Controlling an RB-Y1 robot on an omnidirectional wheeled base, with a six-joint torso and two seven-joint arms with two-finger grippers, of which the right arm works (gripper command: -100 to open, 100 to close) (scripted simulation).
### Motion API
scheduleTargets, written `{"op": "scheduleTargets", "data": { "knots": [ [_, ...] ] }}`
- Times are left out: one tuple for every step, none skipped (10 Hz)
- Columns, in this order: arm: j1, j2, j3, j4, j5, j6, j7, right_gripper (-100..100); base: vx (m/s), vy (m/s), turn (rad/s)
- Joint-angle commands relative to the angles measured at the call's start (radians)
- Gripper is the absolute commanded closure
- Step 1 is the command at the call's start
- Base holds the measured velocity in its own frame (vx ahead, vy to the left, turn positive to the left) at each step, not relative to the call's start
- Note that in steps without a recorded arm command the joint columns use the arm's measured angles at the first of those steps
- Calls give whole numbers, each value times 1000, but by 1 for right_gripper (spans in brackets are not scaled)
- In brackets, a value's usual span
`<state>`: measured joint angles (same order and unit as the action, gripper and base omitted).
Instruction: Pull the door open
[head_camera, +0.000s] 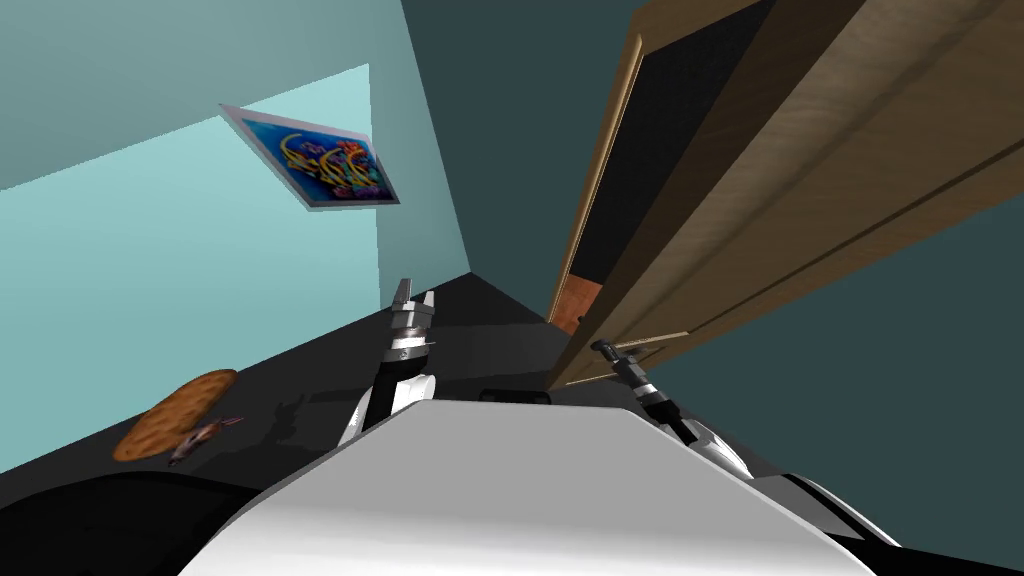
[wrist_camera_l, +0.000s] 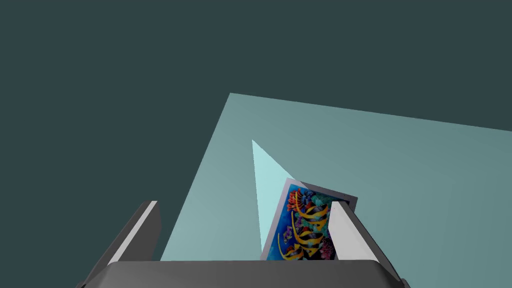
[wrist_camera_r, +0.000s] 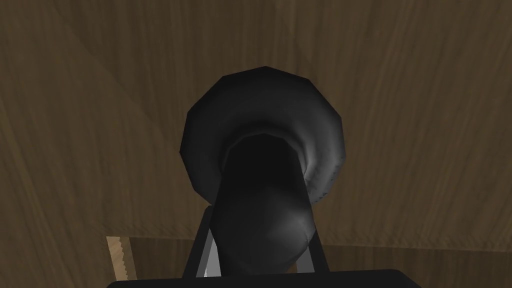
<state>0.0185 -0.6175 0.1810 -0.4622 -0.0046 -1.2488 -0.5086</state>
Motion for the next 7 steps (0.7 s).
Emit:
{"op": "scheduleTargets", "data": {
  "knots": [
    [-2,-3,1,10,1,-8,0,100,-227,-89,199],
    [-4,-4,2,15,1,-12,0,100,-224,-131,169],
    [-6,-4,2,20,1,-17,-1,100,-229,-86,176],
    [-8,-5,3,26,2,-21,-1,100,-219,-95,175],
    [-11,-6,4,31,2,-26,-2,100,-190,-99,174],
    [-13,-7,5,36,3,-30,-3,100,-221,-123,187],
    [-15,-8,6,41,3,-35,-3,100,-218,-119,189]
  ]
}}
